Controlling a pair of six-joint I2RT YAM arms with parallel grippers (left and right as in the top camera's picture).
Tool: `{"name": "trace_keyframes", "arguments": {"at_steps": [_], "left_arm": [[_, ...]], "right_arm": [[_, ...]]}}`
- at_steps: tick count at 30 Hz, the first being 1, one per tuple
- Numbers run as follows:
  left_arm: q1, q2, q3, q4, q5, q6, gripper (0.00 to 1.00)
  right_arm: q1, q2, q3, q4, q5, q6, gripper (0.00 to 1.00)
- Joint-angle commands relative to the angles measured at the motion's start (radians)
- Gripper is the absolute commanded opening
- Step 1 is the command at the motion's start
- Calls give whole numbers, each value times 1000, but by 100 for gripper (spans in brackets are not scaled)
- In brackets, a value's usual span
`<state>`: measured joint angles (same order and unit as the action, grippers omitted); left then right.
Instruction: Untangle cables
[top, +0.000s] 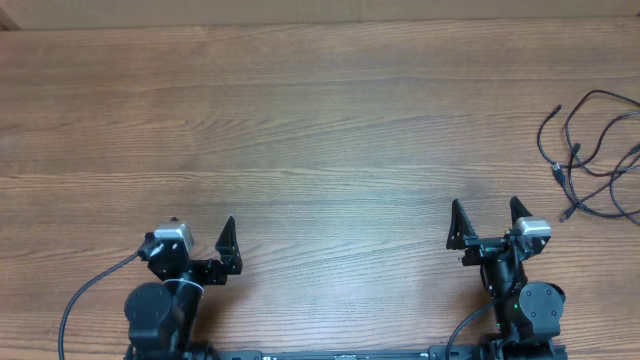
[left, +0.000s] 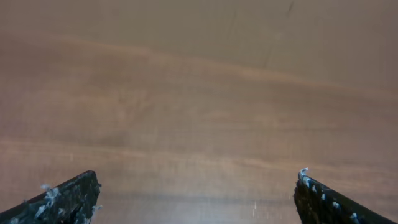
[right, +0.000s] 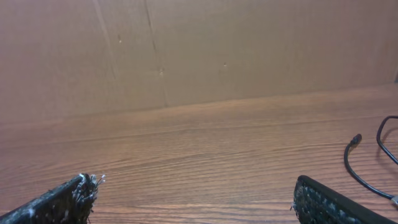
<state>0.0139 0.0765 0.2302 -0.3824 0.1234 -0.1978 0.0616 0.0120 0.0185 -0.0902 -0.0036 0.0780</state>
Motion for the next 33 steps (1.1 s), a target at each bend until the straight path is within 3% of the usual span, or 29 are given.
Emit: {"name": "trace_keyframes", "arguments": {"at_steps": [1, 11, 16, 33], "left_arm": [[6, -62, -49, 56, -8, 19, 100], [5, -73, -214, 393, -86, 87, 100], [4, -73, -225, 298, -82, 128, 100], [5, -72, -225, 307, -79, 116, 100]], "right_arm": [[10, -9, -10, 6, -9, 4, 100], [10, -9, -10, 6, -9, 4, 100], [10, -9, -10, 6, -9, 4, 100], [10, -9, -10, 6, -9, 4, 100]]}}
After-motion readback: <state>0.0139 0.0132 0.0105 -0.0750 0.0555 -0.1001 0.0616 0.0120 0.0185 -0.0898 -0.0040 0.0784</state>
